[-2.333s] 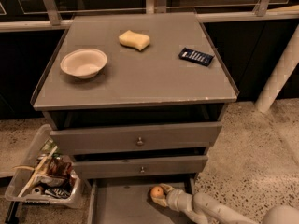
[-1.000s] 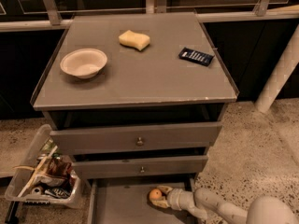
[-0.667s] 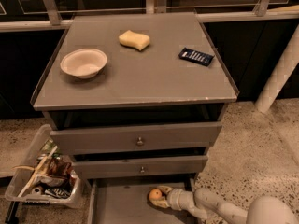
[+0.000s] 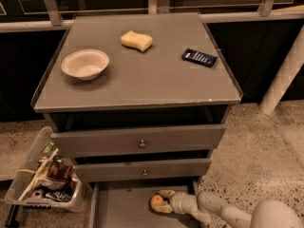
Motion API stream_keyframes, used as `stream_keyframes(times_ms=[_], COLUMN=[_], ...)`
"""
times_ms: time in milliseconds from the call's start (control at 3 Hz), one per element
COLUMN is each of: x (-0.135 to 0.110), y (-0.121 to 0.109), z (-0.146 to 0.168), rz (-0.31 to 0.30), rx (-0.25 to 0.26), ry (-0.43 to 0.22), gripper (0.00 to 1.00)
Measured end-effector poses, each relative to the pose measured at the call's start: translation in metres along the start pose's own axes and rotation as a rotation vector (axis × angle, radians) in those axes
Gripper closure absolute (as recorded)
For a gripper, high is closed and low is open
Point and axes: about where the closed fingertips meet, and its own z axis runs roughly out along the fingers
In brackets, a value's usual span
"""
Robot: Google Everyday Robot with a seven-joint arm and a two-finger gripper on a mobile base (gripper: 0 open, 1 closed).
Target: Place orange into bottom drawer
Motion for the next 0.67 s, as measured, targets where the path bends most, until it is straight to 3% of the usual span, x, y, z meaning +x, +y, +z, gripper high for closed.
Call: stream_keyframes(times_ms=[333,667], x=[0.0000,0.0000], y=[0.0001,0.0001], z=[0.0001,0.0001], rz=[0.000,0.000], rx=[0.000,0.000], ry=[0.000,0.000], gripper=[0.00,0.00])
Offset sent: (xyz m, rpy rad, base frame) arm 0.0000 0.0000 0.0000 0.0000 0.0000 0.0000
